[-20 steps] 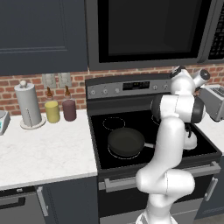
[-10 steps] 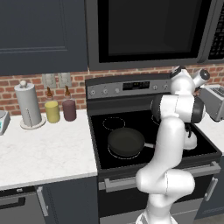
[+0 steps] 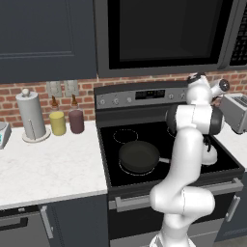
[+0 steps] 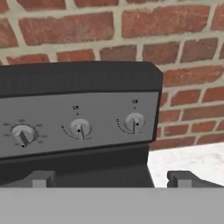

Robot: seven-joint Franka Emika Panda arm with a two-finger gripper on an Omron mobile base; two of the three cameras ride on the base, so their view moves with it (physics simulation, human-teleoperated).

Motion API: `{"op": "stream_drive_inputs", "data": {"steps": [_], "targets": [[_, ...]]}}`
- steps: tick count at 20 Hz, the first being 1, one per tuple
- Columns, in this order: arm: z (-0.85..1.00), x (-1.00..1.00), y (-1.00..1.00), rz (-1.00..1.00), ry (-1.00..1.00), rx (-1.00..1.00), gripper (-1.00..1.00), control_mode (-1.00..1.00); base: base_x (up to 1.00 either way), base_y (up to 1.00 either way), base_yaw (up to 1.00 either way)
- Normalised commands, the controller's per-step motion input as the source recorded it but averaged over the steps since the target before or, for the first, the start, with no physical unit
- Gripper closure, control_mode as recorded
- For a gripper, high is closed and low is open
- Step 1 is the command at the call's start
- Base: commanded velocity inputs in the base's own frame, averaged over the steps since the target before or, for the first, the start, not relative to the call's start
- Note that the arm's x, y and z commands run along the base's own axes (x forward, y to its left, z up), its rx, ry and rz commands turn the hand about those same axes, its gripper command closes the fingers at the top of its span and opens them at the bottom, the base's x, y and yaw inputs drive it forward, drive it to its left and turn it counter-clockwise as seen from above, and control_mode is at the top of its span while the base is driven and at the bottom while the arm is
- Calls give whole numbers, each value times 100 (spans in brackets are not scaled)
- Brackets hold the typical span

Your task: Pick the kettle from the counter and place it on a stove burner. Then turn the burner on.

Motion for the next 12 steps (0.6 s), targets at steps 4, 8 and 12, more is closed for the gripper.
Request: {"op": "stream_drive_inputs", "data": {"steps": [4,8,12], "targets": [[-5,7,-21,1,-9,0,-100,-100,0,0,0],[-6,1,-19,0,-5,0,-100,-100,0,0,0],[-3,2,-16,0,-3,0,-100,-100,0,0,0]]}}
